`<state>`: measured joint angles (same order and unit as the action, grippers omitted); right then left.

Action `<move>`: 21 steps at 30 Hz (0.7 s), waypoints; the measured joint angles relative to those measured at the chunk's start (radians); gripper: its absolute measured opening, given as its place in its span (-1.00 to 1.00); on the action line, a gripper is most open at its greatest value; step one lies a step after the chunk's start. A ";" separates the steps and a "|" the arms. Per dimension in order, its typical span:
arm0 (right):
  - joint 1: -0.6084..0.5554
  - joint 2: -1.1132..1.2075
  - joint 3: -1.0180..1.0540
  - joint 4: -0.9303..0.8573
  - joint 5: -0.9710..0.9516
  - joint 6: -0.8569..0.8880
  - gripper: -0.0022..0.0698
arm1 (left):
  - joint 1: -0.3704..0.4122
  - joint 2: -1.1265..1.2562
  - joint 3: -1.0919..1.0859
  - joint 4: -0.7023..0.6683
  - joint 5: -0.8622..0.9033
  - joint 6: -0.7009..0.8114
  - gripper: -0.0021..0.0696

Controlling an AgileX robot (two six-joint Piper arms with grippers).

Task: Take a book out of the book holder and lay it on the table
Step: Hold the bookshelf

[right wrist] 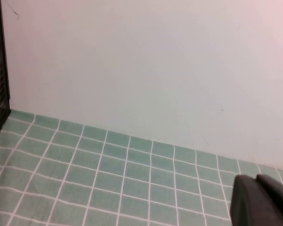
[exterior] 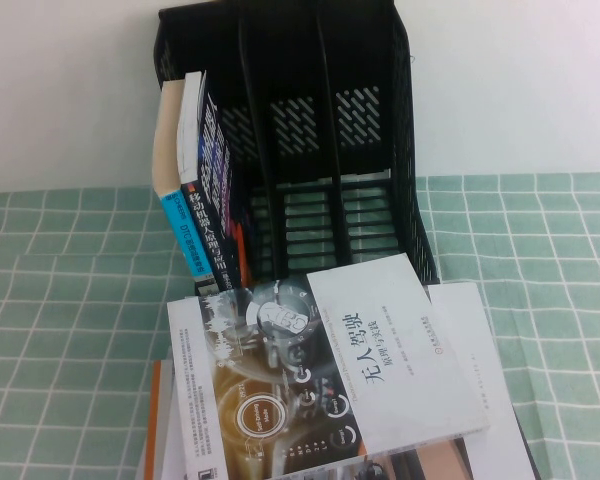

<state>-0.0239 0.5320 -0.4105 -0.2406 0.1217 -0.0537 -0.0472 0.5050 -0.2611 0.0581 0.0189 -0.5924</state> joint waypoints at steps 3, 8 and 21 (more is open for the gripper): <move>0.000 0.065 -0.020 0.000 -0.061 0.000 -0.94 | 0.000 0.071 -0.066 0.000 -0.002 -0.008 -0.95; 0.007 0.148 -0.031 -0.042 -0.206 0.010 -0.94 | 0.000 0.205 -0.208 0.000 0.054 0.055 -0.95; 0.247 0.296 -0.119 -0.490 0.001 0.348 -0.94 | -0.016 0.449 -0.428 -0.149 0.312 0.273 -0.95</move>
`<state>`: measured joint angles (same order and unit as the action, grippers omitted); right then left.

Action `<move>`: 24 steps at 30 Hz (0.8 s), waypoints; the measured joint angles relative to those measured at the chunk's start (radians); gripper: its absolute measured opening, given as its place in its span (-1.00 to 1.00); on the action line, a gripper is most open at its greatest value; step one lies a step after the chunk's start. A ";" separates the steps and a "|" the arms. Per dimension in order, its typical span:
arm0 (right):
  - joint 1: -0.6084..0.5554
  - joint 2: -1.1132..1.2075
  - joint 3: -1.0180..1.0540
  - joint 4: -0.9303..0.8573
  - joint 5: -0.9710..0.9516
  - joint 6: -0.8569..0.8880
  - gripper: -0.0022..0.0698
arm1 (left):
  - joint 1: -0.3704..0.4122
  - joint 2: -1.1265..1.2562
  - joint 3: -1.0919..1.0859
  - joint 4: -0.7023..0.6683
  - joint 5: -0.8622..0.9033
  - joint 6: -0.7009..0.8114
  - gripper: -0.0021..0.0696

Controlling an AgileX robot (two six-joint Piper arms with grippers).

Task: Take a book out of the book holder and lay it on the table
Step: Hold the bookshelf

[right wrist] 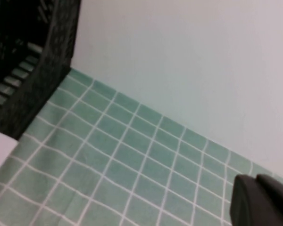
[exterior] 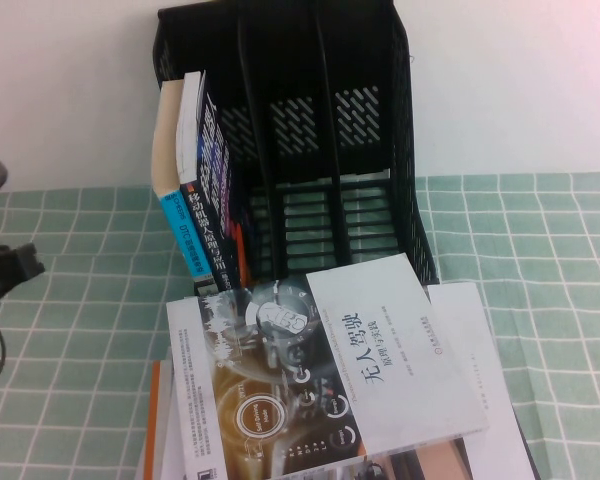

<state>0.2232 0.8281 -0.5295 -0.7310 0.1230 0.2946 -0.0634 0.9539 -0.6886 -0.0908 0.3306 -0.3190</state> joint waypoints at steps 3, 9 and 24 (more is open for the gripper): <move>0.076 0.002 0.000 0.015 0.015 0.009 -0.95 | -0.046 0.017 -0.009 -0.117 -0.003 0.119 -0.95; 0.299 0.002 0.000 0.029 -0.013 0.011 -0.94 | -0.170 0.094 -0.057 -0.222 -0.030 0.233 -0.95; 0.589 0.002 -0.017 -0.162 0.062 -0.176 -0.95 | -0.231 0.220 -0.179 -0.237 -0.047 0.303 -0.95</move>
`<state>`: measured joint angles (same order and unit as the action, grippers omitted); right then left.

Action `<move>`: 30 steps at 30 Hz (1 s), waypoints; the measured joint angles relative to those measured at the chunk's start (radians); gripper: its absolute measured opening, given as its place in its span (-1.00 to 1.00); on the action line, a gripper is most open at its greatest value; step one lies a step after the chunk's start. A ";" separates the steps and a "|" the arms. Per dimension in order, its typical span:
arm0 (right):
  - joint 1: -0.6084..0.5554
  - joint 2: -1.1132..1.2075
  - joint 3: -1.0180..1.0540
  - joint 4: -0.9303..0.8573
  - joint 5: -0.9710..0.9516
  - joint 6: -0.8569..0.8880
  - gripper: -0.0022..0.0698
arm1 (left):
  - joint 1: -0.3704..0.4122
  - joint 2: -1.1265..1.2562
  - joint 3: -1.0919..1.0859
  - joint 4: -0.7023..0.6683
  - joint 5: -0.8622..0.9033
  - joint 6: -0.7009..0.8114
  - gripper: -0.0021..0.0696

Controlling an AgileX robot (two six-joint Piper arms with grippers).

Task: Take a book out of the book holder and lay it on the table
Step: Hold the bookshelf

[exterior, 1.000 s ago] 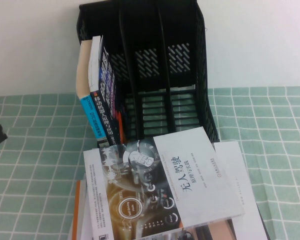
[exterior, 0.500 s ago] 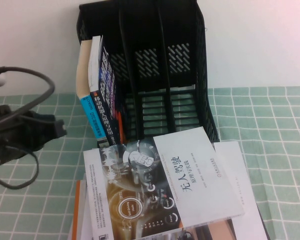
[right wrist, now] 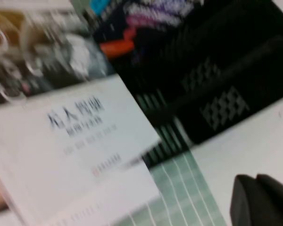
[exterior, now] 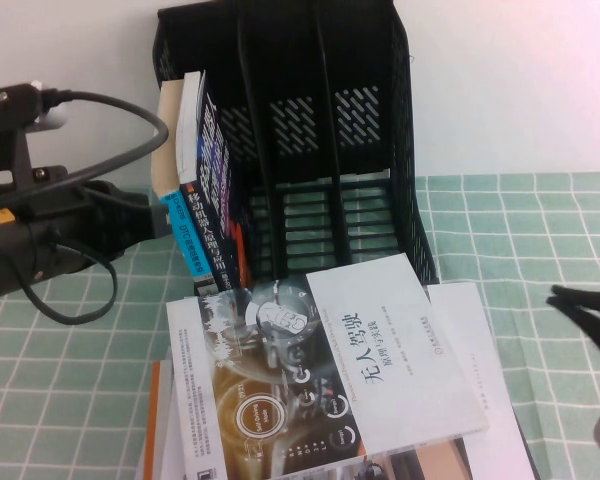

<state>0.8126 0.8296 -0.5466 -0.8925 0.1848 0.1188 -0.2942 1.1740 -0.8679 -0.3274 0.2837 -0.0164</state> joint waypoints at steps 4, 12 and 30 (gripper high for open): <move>0.000 0.014 -0.062 -0.018 0.333 -0.012 -0.95 | 0.000 0.000 0.000 0.000 -0.005 0.016 -0.95; 0.000 0.021 -0.080 0.352 0.427 -0.015 -0.95 | 0.000 0.031 -0.048 -0.023 0.041 0.016 -0.95; 0.000 0.677 -0.203 0.470 -0.785 -0.079 -0.93 | 0.000 0.159 -0.248 -0.075 0.168 0.035 -0.95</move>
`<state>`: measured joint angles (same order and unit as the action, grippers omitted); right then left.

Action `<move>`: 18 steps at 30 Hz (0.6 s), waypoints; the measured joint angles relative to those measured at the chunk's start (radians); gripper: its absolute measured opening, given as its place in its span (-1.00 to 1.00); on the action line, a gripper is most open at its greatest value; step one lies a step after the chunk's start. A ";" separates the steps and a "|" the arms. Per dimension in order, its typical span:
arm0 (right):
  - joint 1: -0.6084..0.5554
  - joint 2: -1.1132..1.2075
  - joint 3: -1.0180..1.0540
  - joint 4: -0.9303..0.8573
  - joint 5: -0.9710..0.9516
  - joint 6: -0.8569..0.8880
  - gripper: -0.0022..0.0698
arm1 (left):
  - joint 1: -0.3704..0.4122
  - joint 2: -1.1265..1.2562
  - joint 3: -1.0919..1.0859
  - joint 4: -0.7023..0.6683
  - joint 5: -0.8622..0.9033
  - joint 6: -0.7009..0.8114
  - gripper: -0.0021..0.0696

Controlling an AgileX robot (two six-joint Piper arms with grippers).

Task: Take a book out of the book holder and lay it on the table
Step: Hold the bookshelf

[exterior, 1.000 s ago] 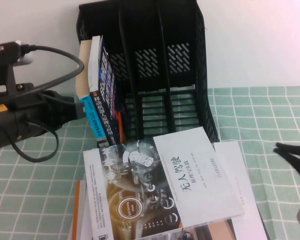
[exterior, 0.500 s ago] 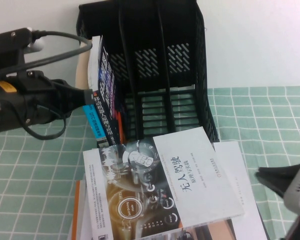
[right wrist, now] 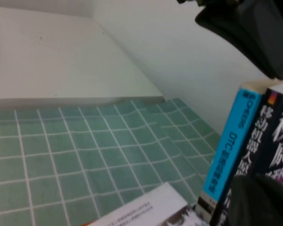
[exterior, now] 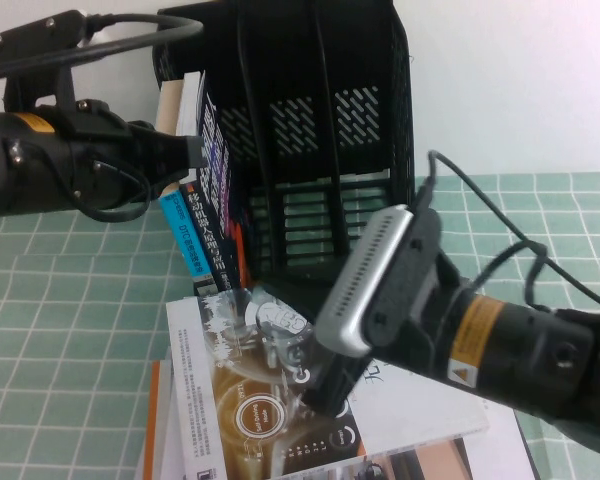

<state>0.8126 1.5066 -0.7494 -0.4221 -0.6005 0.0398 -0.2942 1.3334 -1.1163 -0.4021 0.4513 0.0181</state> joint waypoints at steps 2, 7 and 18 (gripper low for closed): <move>0.000 0.058 -0.056 -0.002 -0.012 -0.004 -0.84 | 0.000 0.016 -0.009 -0.005 0.013 0.000 -0.95; 0.000 0.172 -0.183 0.000 -0.024 -0.006 -0.24 | 0.000 0.027 -0.019 -0.004 0.023 0.002 -0.95; -0.004 0.352 -0.367 0.168 -0.026 -0.015 0.20 | 0.000 0.030 -0.019 -0.091 0.023 0.079 -0.95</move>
<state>0.8091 1.8581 -1.1167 -0.2543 -0.6262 0.0248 -0.2942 1.3630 -1.1349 -0.4933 0.4742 0.0974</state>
